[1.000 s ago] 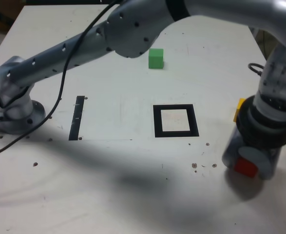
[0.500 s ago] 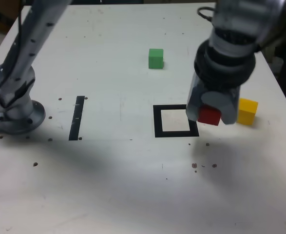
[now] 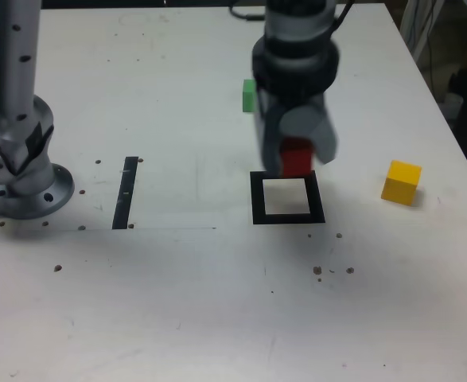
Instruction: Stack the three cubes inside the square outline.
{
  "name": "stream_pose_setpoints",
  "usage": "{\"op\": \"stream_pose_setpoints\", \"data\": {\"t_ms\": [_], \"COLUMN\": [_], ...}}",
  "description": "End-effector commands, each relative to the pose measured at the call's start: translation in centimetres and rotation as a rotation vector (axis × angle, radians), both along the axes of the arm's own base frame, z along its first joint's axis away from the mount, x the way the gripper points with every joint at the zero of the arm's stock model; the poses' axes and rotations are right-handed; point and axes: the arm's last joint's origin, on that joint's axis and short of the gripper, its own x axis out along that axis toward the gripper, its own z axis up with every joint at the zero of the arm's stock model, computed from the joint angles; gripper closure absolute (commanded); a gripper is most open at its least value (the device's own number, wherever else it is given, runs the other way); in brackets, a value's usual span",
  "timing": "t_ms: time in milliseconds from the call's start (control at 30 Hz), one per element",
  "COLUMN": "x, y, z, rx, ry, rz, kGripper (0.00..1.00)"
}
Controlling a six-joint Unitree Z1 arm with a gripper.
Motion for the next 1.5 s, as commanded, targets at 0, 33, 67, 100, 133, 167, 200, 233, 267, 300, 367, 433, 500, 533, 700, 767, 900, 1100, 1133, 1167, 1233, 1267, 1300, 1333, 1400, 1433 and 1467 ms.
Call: {"op": "stream_pose_setpoints", "data": {"t_ms": [0,33,67,100,133,167,200,233,267,300,367,433,500,533,700,767,900,1100,1133,1167,1233,1267,1300,1333,1400,1433,1467], "x": [-1.8,-1.6,-1.4,-1.2,-1.0,-0.8,-0.7,-0.6,-0.5,-0.4,-0.3,-0.2,0.0,0.1,1.1,1.4,1.8,1.5,1.5,1.5,1.5,1.6,1.6,1.6,1.7,1.7,1.7], "y": [0.3,0.3,0.2,0.2,0.1,0.1,0.1,0.1,0.1,0.1,0.1,0.1,0.1,0.1,-0.1,-0.2,-0.3,-0.1,-0.1,-0.1,0.0,0.0,0.0,0.0,0.1,0.1,0.1], "z": [-3.0,-3.3,-3.5,-3.8,-4.0,-4.2,-4.4,-4.5,-4.6,-4.7,-4.7,-4.7,-4.8,-4.8,-5.5,-5.9,-6.4,-5.7,-5.6,-5.6,-5.6,-5.7,-5.7,-5.8,-5.9,-5.9,-6.0], "rx": [0.022,0.020,0.019,0.018,0.018,0.019,0.020,0.022,0.024,0.027,0.033,0.039,0.041,0.040,0.034,0.032,0.028,0.038,0.041,0.044,0.047,0.048,0.048,0.048,0.048,0.047,0.046], "ry": [0.130,0.136,0.141,0.145,0.149,0.152,0.154,0.156,0.156,0.154,0.146,0.134,0.123,0.119,0.101,0.102,0.104,0.094,0.092,0.091,0.091,0.091,0.092,0.094,0.095,0.096,0.097], "rz": [0.007,0.008,0.007,0.006,0.005,0.003,0.001,0.000,-0.001,-0.002,-0.007,-0.013,-0.020,-0.024,-0.044,-0.048,-0.050,-0.046,-0.046,-0.046,-0.047,-0.048,-0.051,-0.054,-0.059,-0.062,-0.064], "kGripper": [0.87,0.87,0.87,0.87,0.87,0.87,0.87,0.87,0.87,0.87,0.87,0.87,0.87,0.87,0.87,0.87,0.86,0.79,0.76,0.73,0.63,0.55,0.47,0.39,0.23,0.16,0.11]}}
